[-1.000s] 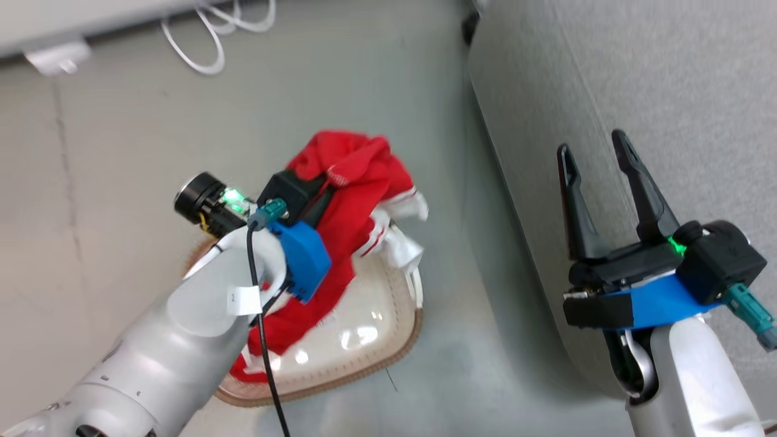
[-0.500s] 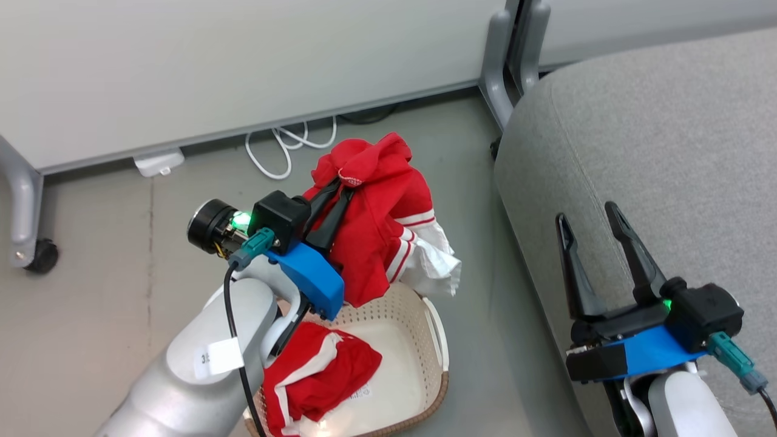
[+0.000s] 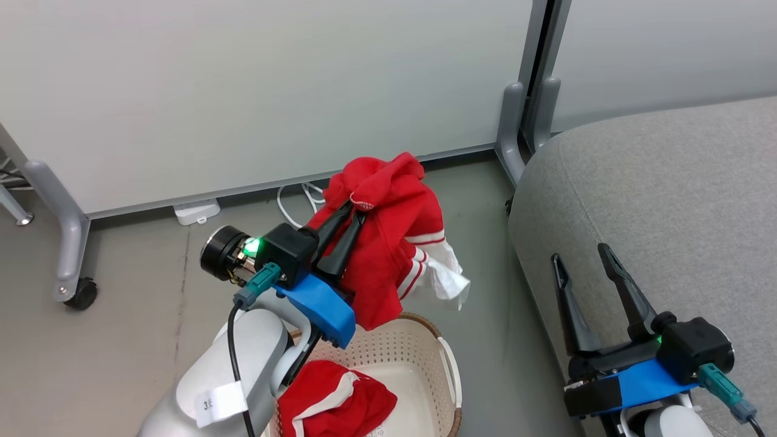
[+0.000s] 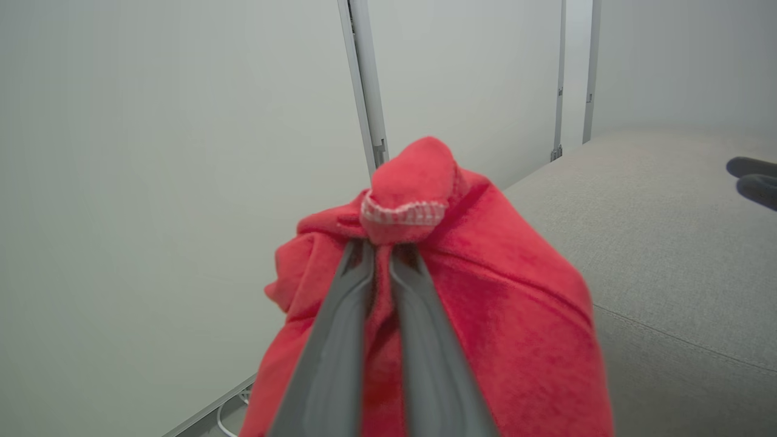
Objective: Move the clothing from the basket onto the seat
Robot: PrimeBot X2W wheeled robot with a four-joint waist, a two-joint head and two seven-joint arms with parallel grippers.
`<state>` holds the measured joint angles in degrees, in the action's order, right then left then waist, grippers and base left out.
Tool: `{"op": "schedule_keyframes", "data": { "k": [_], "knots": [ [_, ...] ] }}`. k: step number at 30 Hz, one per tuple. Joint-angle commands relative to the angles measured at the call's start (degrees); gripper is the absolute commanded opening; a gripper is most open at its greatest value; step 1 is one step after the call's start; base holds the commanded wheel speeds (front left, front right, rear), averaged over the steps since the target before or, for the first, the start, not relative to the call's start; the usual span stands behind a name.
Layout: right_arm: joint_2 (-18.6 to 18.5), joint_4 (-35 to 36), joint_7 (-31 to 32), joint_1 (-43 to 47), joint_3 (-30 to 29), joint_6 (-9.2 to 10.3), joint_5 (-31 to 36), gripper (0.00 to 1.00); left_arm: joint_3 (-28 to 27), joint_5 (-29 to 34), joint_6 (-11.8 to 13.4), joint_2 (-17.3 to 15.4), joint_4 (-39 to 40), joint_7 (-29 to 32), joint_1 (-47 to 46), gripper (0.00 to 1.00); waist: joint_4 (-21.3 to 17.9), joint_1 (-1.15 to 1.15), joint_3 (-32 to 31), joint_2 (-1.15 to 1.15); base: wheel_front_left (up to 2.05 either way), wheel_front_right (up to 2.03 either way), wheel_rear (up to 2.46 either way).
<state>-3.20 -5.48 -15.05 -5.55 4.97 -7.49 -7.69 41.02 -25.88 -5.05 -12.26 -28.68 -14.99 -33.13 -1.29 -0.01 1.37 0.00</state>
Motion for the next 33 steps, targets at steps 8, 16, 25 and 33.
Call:
{"op": "schedule_keyframes", "data": {
  "k": [8, 16, 25, 33],
  "knots": [
    [0.33, 0.06, -0.2, 0.81, 1.52, -0.01, -0.94, 1.0, -1.03, 1.75, -0.63, 0.42, 0.59, -0.29, 1.37, 0.0, 0.46, 0.01, -0.63, 0.0, 0.0, 0.0, 0.0],
    [0.33, -0.11, -0.19, -2.7, 9.08, -0.01, -2.91, 1.0, -0.59, 2.94, -1.31, 1.22, -0.08, -0.29, -0.46, 0.0, 0.81, 0.01, 0.48, 0.0, 0.0, 0.0, 0.0],
    [0.29, -2.77, -0.2, -7.87, 19.08, -0.01, -6.96, 1.0, 0.06, 4.19, -1.85, 2.79, -1.11, -0.29, -2.0, 0.0, 1.48, 0.01, 1.96, 0.0, 0.0, 0.0, 0.0],
    [0.29, -9.62, -0.18, -13.06, 24.28, -0.01, -8.28, 1.0, 0.7, 4.88, -2.21, 4.08, -1.38, -0.29, -3.14, 0.0, 2.19, 0.01, 2.88, 0.0, 0.0, 0.0, 0.0]
  ]
}}
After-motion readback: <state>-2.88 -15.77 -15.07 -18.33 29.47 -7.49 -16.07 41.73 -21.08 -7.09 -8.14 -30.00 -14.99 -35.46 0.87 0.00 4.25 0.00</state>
